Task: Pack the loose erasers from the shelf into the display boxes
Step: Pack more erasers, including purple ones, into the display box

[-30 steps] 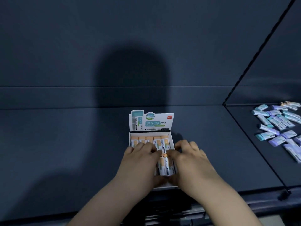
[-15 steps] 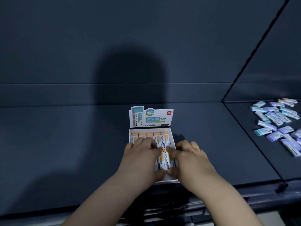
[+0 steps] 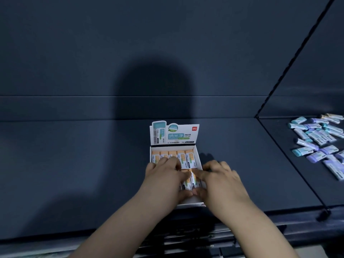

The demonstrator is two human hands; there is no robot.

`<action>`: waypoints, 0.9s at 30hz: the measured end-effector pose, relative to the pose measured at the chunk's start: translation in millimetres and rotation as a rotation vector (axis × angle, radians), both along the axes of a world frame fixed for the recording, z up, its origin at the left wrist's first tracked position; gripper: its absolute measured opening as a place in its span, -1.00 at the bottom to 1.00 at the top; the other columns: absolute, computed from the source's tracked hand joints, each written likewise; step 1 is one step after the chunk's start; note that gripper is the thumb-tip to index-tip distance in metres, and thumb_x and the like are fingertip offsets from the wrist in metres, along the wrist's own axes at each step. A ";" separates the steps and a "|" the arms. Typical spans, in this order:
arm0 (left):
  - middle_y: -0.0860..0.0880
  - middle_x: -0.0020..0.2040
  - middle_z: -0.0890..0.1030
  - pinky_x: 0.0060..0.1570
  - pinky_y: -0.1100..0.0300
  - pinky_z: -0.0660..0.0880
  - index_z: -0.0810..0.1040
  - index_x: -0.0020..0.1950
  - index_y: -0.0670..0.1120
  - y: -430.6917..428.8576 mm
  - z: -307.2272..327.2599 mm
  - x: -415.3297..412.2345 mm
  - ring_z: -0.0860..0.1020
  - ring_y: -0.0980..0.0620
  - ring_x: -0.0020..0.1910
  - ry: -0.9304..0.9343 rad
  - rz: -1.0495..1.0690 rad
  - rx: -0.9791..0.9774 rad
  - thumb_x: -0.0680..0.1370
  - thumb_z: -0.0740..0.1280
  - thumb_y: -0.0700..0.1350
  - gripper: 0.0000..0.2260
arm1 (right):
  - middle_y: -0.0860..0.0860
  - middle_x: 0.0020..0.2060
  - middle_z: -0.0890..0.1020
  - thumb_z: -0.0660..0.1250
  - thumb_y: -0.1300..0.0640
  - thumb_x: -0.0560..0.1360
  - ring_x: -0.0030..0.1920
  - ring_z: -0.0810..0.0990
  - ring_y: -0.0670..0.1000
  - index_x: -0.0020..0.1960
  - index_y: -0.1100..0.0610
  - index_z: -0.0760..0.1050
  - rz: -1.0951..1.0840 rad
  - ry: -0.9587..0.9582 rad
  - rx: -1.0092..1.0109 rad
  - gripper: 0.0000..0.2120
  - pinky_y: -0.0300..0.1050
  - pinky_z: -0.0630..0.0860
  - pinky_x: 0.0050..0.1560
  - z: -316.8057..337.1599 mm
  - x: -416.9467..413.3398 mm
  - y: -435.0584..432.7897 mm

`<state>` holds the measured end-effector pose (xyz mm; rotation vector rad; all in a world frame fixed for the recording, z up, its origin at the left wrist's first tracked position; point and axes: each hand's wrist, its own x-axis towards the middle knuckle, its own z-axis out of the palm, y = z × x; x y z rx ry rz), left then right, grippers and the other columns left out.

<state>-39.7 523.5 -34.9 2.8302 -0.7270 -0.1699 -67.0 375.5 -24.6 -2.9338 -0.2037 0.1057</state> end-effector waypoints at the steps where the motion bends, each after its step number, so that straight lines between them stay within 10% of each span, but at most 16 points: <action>1: 0.09 0.24 0.31 0.11 0.11 0.11 0.42 0.31 0.18 0.0 -0.9 -0.8 0.22 0.05 0.26 -0.005 0.005 -0.003 0.48 0.25 0.24 -0.58 | -0.11 0.23 0.34 0.23 -0.13 0.50 0.28 0.22 0.00 0.39 -0.18 0.27 -0.006 -0.006 0.006 -0.53 -0.14 0.22 0.19 -0.7 -0.7 0.4; 15: 0.07 0.32 0.40 0.25 0.08 0.21 0.39 0.37 0.03 -19.2 30.0 -13.3 0.32 0.00 0.32 -0.145 0.009 0.050 0.55 0.12 0.21 -0.55 | 0.05 -0.09 0.60 0.50 -0.04 0.30 -0.06 0.56 0.17 0.12 0.09 0.58 -0.110 -0.321 0.016 -0.57 0.06 0.53 -0.12 11.1 -5.8 -37.3; 21: 0.07 -0.18 0.64 -0.20 0.23 0.52 0.67 -0.03 -0.05 -85.7 24.9 -37.6 0.61 0.06 -0.19 -0.217 -0.051 -0.090 0.38 0.08 0.05 -0.58 | 0.06 -0.08 0.63 0.50 0.04 0.30 -0.08 0.59 0.18 0.07 0.11 0.61 -0.096 -0.332 -0.030 -0.64 0.05 0.53 -0.17 12.0 -14.2 -86.6; 27: 0.03 -0.11 0.67 -0.11 0.18 0.55 0.66 0.02 -0.04 -150.5 16.8 -30.9 0.64 0.02 -0.12 -0.219 -0.001 -0.021 0.27 0.45 0.07 -0.63 | 0.08 -0.09 0.65 0.55 0.00 0.22 -0.10 0.61 0.20 0.03 0.11 0.62 -0.061 -0.279 -0.109 -0.58 0.09 0.57 -0.20 16.0 -9.2 -162.3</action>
